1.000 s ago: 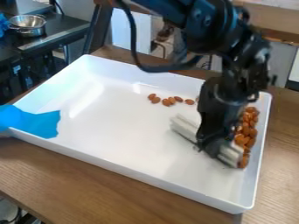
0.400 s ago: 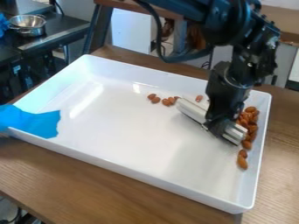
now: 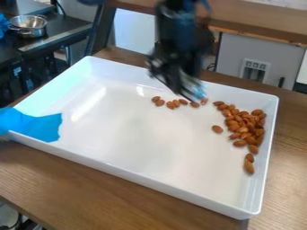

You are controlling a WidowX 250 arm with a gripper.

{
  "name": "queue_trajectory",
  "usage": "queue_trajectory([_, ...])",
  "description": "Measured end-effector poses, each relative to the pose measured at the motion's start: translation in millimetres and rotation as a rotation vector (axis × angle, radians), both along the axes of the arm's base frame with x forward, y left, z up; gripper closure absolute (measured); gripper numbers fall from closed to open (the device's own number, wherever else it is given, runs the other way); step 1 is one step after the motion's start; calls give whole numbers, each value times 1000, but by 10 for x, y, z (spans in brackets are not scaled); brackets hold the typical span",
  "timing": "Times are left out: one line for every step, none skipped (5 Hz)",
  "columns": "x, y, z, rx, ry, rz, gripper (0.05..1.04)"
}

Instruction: Sweep into pile

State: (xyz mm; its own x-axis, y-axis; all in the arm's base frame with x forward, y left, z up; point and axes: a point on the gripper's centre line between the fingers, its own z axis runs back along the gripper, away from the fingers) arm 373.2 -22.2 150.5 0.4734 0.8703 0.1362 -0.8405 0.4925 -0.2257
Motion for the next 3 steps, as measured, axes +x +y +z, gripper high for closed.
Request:
queue_trajectory([-229,344,-69,48,83,-234,703])
queue_trajectory([-344,746,-239,183,135,-419,704])
queue_trajectory([-256,877,-423,290,162,-588,704])
